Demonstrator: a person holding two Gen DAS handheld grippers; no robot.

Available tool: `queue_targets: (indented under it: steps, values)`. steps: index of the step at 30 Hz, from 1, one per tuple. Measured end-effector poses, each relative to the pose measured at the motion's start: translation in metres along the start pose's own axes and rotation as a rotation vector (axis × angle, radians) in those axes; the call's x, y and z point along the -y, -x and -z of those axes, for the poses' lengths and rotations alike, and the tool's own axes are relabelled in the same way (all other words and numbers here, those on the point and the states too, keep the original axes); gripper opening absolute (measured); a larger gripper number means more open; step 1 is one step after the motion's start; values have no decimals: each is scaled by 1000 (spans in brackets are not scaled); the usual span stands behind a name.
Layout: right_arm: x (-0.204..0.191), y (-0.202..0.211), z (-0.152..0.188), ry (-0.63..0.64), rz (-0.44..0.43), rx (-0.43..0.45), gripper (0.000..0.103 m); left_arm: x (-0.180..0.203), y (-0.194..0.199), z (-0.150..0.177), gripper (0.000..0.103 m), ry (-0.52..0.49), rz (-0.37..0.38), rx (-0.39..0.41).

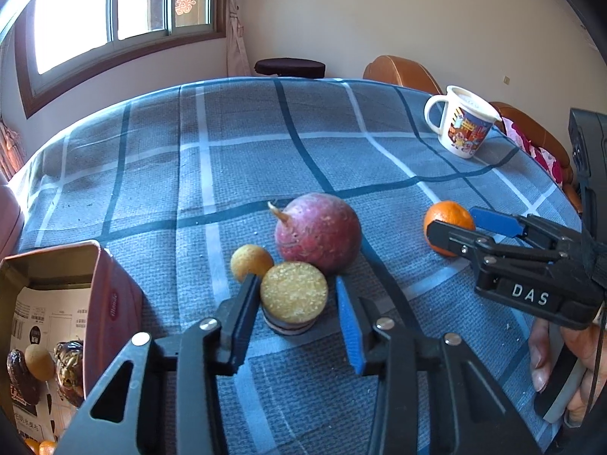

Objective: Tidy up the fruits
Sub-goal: 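Grasp a round tan slice with the left tool while the right tool grasps an orange, then lift the tan slice with the left tool while the right tool lifts the orange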

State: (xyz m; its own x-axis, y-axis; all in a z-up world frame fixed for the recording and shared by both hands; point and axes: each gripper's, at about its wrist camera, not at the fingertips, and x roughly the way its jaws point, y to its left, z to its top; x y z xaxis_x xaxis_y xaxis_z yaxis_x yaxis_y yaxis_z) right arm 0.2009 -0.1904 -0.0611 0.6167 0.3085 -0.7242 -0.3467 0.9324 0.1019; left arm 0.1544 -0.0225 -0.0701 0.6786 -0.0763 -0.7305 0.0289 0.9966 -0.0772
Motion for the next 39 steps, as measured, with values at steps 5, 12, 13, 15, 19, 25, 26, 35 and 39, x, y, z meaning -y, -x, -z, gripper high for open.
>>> queue_targets:
  steps: [5,12,13,15,19,25,26,35,39]
  values:
    - [-1,-3,1,-6,-37,-19,50,-3,5,2,36,7,6,19]
    - [-7,9,3,23,-61,34,50,-2,11,1,36,3,11,55]
    - [-8,10,3,22,-66,38,50,-2,12,2,36,1,12,60]
    - [-8,12,3,23,-68,50,50,-2,14,2,36,2,12,71]
    - [-8,15,3,26,-72,67,50,-2,18,2,36,-2,15,91]
    - [-8,23,4,30,-79,105,50,0,21,2,36,-6,13,112]
    - [-9,24,5,31,-79,112,50,-1,22,2,36,-6,12,116]
    - [-10,33,6,45,-71,160,50,1,30,3,36,-10,1,156]
    - [-10,38,7,45,-71,183,50,1,34,4,36,-12,-1,181]
